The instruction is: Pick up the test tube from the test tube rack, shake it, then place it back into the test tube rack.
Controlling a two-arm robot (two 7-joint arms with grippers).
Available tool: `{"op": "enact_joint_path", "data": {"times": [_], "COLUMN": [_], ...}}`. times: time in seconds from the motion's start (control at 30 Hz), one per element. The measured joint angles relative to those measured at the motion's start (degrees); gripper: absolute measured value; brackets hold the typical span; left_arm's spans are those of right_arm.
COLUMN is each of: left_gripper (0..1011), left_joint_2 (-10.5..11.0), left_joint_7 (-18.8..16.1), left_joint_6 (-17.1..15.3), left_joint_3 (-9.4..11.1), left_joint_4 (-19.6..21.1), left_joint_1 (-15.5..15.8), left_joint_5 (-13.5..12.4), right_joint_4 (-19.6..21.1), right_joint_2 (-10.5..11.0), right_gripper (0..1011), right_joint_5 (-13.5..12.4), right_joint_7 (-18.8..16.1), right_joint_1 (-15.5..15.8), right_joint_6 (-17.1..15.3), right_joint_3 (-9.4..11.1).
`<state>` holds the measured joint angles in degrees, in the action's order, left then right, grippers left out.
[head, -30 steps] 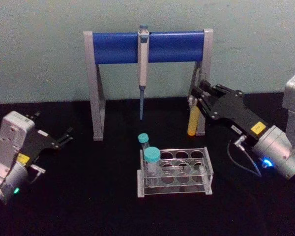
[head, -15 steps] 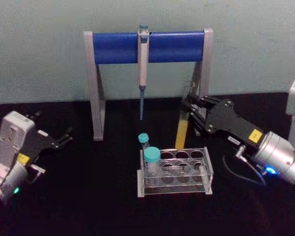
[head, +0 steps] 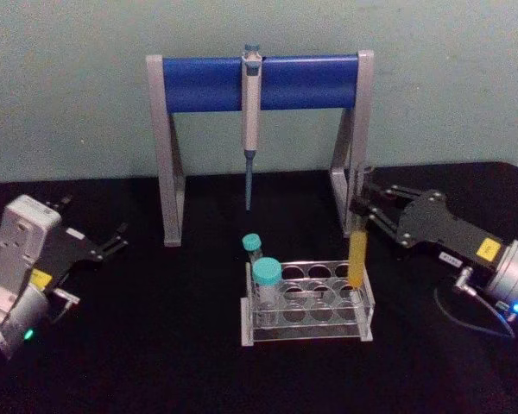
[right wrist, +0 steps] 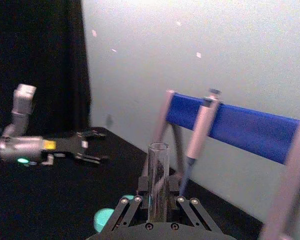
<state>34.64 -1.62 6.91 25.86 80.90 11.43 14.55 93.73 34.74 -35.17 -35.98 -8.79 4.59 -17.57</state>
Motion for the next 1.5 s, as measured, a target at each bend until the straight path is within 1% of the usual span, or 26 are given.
{"op": "enact_joint_path", "data": {"times": [0.07,0.13,0.2,0.27,0.3,0.33,0.37,0.4,0.43,0.47,0.6,0.63,0.7,0.73,0.83,0.87,0.93,1.0,1.03,1.13,1.17,1.27,1.33,1.4,1.5], "left_gripper": [1001,1001,1001,1001,1001,1001,1001,1001,1001,1001,1001,1001,1001,1001,1001,1001,1001,1001,1002,1001,1001,1001,1001,1001,1001], "left_joint_2": [0.0,0.0,0.0,0.0,0.0,0.0,0.0,0.0,0.0,0.0,0.0,0.0,0.0,0.0,0.0,0.0,0.0,0.0,0.0,0.0,0.0,0.0,0.0,0.0,0.0], "left_joint_7": [0.0,0.0,0.0,0.0,0.0,0.0,0.0,0.0,0.0,0.0,0.0,0.0,0.0,0.0,0.0,0.0,0.0,0.0,0.0,0.0,0.0,0.0,0.0,0.0,0.0], "left_joint_6": [0.0,0.0,0.0,0.0,0.0,0.0,0.0,0.0,0.0,0.0,0.0,0.0,0.0,0.0,0.0,0.0,0.0,0.0,0.0,0.0,0.0,0.0,0.0,0.0,0.0], "left_joint_3": [0.0,0.0,0.0,0.0,0.0,0.0,0.0,0.0,0.0,0.0,0.0,0.0,0.0,0.0,0.0,0.0,0.0,0.0,0.0,0.0,0.0,0.0,0.0,0.0,0.0], "left_joint_4": [0.0,0.0,0.0,0.0,0.0,0.0,0.0,0.0,0.0,0.0,0.0,0.0,0.0,0.0,0.0,0.0,0.0,0.0,0.0,0.0,0.0,0.0,0.0,0.0,0.0], "left_joint_1": [0.0,0.0,0.0,0.0,0.0,0.0,0.0,0.0,0.0,0.0,0.0,0.0,0.0,0.0,0.0,0.0,0.0,0.0,0.0,0.0,0.0,0.0,0.0,0.0,0.0], "left_joint_5": [0.0,0.0,0.0,0.0,0.0,0.0,0.0,0.0,0.0,0.0,0.0,0.0,0.0,0.0,0.0,0.0,0.0,0.0,0.0,0.0,0.0,0.0,0.0,0.0,0.0], "right_joint_4": [0.3,0.4,0.5,0.6,0.6,0.6,0.6,0.5,0.4,0.0,-0.7,-0.9,-1.3,-1.3,-1.8,-1.8,-1.9,-1.9,-1.9,-1.8,-1.6,-1.0,-0.6,0.4,1.7], "right_joint_2": [0.7,0.8,0.7,-0.1,-0.1,-1.0,-1.4,-2.3,-2.8,-3.9,-5.7,-6.5,-7.3,-7.3,-8.4,-8.5,-8.6,-8.4,-8.1,-7.4,-6.9,-5.6,-4.8,-3.3,-1.4], "right_gripper": [229,229,229,229,229,229,229,229,229,229,229,229,229,229,229,229,229,229,229,229,229,229,229,229,229], "right_joint_5": [0.7,1.5,2.6,5.1,5.1,6.8,7.6,9.1,9.7,10.6,11.6,11.7,11.2,11.2,8.6,8.0,5.8,4.3,3.2,1.6,0.7,-0.3,-0.5,-0.2,1.4], "right_joint_7": [2.0,3.3,4.7,7.3,7.3,9.0,9.9,11.5,12.1,13.2,14.3,14.3,13.5,13.5,10.5,9.9,7.7,6.2,5.1,3.4,2.2,0.8,0.4,0.4,1.3], "right_joint_1": [0.5,0.6,0.7,0.7,0.7,0.6,0.5,0.3,0.2,-0.1,-0.7,-0.9,-1.3,-1.3,-1.6,-1.7,-1.8,-1.8,-1.8,-1.8,-1.8,-1.6,-1.3,-0.7,-0.1], "right_joint_6": [-0.2,0.1,0.6,1.6,1.6,2.1,2.3,2.5,2.6,2.7,2.7,2.6,2.5,2.5,1.9,1.8,1.3,1.0,0.8,0.4,0.3,0.3,0.3,0.3,0.2], "right_joint_3": [0.7,1.1,1.4,1.8,1.8,1.8,1.8,1.8,1.8,1.7,1.4,1.2,1.1,1.1,1.1,1.1,1.1,1.1,1.0,0.7,0.5,0.3,0.3,0.2,0.1]}}
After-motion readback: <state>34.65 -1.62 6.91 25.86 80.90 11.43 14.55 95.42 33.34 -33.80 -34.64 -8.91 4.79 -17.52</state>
